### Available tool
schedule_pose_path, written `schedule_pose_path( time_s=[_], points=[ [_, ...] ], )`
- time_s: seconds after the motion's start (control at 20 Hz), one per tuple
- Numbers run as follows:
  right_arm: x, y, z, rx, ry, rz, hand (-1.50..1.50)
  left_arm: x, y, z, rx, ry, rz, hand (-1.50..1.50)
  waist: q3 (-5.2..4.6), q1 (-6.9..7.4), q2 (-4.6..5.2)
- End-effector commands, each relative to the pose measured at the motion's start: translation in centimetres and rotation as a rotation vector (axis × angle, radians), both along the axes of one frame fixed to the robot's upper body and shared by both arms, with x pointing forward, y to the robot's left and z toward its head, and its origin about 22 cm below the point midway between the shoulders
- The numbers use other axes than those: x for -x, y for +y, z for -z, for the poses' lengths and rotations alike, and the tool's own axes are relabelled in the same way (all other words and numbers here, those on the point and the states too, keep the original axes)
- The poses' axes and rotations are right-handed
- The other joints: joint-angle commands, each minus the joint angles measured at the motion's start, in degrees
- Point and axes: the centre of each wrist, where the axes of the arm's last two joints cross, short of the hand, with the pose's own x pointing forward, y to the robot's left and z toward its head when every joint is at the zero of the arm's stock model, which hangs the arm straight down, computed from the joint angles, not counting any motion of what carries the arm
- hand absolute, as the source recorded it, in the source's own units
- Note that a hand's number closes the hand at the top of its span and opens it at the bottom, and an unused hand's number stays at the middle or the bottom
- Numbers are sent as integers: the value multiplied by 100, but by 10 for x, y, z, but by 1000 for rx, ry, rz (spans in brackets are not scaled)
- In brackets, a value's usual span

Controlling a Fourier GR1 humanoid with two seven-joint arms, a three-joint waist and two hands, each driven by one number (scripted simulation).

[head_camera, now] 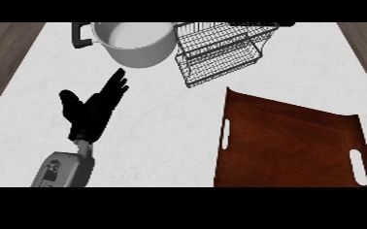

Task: Pick the bell pepper from the tray and place it in the tiered basket

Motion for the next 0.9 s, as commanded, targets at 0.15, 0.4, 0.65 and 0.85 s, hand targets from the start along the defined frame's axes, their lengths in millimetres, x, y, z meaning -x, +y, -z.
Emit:
schedule_pose_path(
  time_s=[0.15, 0.4, 0.65, 0.85],
  points=[
    [-38, 42, -38, 69, 22, -1, 150, 18, -10, 13, 23, 4, 19, 0, 0, 57, 10],
    [-84, 92, -46, -11, 57, 0, 150, -4, -19, -1, -4, -3, 19, 0, -1, 89, 29],
    [-122, 113, -31, -53, 67, 36, 150, 8, -12, -12, -11, -17, 15, 0, 4, 143, 26],
    [-145, 140, -15, -71, 58, 12, 150, -1, -2, 8, 10, -12, 31, 0, 1, 85, 42]
  ],
)
